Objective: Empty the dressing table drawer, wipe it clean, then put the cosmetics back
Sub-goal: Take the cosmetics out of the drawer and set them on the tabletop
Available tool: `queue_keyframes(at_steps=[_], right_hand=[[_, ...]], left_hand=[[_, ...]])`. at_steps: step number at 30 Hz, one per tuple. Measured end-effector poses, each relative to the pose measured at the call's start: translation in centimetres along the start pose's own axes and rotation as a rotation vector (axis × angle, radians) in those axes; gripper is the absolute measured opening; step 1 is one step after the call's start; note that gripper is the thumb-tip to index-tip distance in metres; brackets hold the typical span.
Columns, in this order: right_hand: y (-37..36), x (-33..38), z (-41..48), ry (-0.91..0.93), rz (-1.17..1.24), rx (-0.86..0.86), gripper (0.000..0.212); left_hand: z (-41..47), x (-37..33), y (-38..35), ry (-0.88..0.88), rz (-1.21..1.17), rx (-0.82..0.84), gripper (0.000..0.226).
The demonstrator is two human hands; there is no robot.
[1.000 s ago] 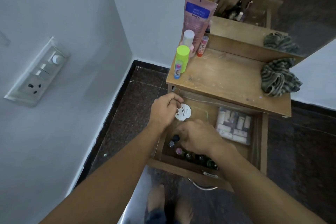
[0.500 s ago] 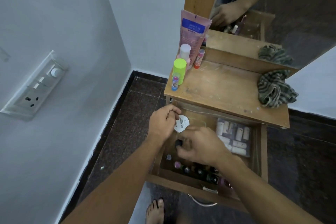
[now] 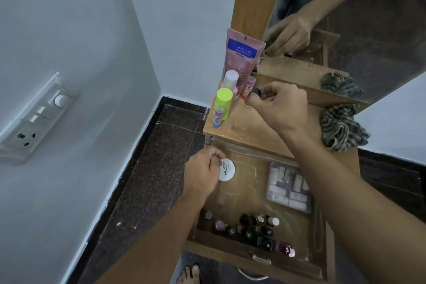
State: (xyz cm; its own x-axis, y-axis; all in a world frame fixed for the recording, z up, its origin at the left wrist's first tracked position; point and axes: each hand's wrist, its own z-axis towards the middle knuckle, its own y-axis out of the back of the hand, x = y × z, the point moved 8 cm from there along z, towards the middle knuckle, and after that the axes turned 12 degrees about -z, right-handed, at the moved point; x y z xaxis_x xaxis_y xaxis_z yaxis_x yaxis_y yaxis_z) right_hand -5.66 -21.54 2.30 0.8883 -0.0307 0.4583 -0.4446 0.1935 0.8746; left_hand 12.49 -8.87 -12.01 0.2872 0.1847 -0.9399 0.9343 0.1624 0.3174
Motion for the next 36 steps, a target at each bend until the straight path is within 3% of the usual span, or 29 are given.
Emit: queue_keyframes(at_steps=[14,20,23,26,30,36], right_hand=[[-2.3,0.8,1.2,0.04,-0.003,0.027,0.024],[-0.7,-0.7,-0.1,-0.016,0.01,-0.069,0.035],[0.9,-1.2,-4.7,-0.02,0.014,-0.109,0.028],[-0.5,0.2,-12.1,0.127,0.024,0.146,0.026],[-4.7,2.3,-20.2,0.395,-0.2,0.559,0.018],[-8.7,2.8,-22.6,0.568,-0.283,0.67,0.019]], left_hand=[[0.4,-0.4,-0.4,-0.163,0.12,-0.037,0.028],[0.4,-0.7,-0.4,-0.146,0.13,-0.006,0.028],[0.5,-0.3,-0.5,-0.084,0.113,0.025,0.028],[0.7,-0.2,-0.4,0.002,0.08,0.066,0.025],[0.9,0.1,0.1,0.158,-0.086,0.124,0.032],[0.6,0.3,0.4,0.202,-0.181,0.146,0.036]])
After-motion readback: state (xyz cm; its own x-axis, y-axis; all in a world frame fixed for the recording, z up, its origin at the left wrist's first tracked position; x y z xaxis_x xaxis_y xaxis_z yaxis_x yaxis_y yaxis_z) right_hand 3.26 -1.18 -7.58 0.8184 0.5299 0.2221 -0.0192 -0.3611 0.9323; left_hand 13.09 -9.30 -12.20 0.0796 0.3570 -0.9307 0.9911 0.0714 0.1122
